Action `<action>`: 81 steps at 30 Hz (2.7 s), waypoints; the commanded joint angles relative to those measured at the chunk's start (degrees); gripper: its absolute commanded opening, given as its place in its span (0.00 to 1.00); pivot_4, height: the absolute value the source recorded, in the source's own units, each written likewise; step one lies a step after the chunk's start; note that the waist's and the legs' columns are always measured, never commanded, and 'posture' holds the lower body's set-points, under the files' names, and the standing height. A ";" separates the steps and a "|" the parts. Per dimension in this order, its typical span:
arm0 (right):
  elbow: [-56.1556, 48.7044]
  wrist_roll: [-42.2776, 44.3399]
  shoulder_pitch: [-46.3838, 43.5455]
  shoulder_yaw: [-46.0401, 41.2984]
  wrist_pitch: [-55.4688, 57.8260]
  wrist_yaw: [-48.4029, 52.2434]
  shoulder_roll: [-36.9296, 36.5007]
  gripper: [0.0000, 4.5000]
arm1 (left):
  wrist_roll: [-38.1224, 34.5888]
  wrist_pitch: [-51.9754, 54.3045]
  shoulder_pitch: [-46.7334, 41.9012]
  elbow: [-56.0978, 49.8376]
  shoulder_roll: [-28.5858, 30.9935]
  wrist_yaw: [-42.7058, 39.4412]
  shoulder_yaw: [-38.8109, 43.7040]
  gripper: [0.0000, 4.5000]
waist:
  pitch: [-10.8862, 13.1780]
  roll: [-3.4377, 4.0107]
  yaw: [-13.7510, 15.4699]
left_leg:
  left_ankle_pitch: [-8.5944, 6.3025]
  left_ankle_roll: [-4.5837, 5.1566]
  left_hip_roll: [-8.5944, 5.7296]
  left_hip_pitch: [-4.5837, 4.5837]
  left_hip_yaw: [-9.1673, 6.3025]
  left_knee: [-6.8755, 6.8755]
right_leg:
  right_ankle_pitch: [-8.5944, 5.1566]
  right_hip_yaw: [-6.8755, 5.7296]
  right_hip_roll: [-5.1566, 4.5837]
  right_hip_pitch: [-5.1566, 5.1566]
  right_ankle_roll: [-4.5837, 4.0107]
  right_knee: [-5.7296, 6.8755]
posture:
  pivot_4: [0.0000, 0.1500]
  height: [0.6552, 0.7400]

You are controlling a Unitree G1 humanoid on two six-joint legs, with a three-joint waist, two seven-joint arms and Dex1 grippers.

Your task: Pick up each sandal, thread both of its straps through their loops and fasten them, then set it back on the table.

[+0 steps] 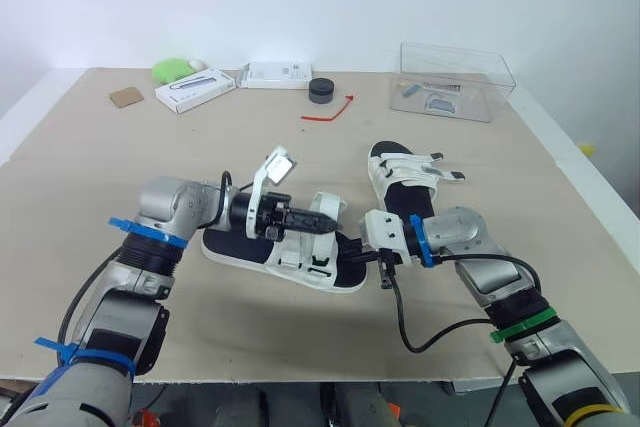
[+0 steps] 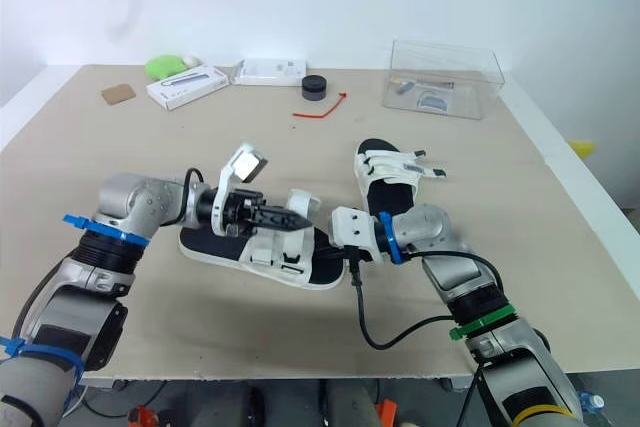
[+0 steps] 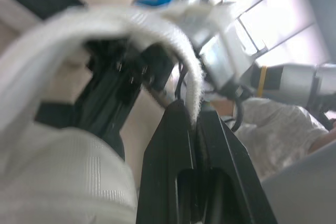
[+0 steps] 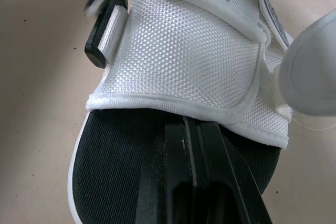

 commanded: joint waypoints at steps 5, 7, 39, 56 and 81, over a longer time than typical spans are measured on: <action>1.91 -2.78 0.72 0.48 0.46 -0.57 -1.09 0.00 | 1.72 -1.54 0.22 -0.97 0.47 -1.98 -1.44 0.01 | 0.00 0.00 -0.02 | 0.00 0.00 0.00 0.00 0.01 -0.01 | 0.00 0.01 0.00 0.00 0.00 0.00 | 1.00 1.00; 1.84 -2.80 0.75 0.47 0.45 -0.52 -1.19 0.00 | 1.32 -0.83 1.19 -2.44 0.52 -2.15 -1.91 0.01 | 0.00 0.00 -0.03 | 0.00 0.00 0.01 0.00 0.01 -0.01 | 0.00 0.02 0.00 0.00 0.00 0.00 | 1.00 1.00; 2.45 -3.41 0.27 0.51 -0.09 -0.48 -1.30 0.00 | 7.49 -10.15 1.54 -0.71 0.42 -4.01 -3.78 0.26 | 0.00 0.01 -0.01 | 0.00 0.00 0.00 0.01 0.01 0.00 | 0.00 0.01 -0.02 0.01 0.00 0.00 | 1.00 1.00; 3.18 -3.64 -0.03 0.73 -0.49 -0.49 -1.16 0.00 | 11.37 -14.41 4.69 -5.85 3.15 -7.67 -8.32 0.43 | 0.00 0.01 0.00 | 0.00 0.00 0.00 0.01 0.02 0.01 | -0.01 0.01 -0.02 0.01 -0.01 0.00 | 1.00 1.00; 3.18 -4.08 0.30 0.84 -1.04 -0.37 -1.84 0.00 | 11.55 -9.06 2.17 -2.48 2.69 -11.21 -9.70 0.00 | 0.00 0.00 0.00 | 0.05 0.09 -0.03 -0.01 0.02 0.03 | -0.02 0.04 -0.01 0.01 -0.04 0.00 | 1.00 1.00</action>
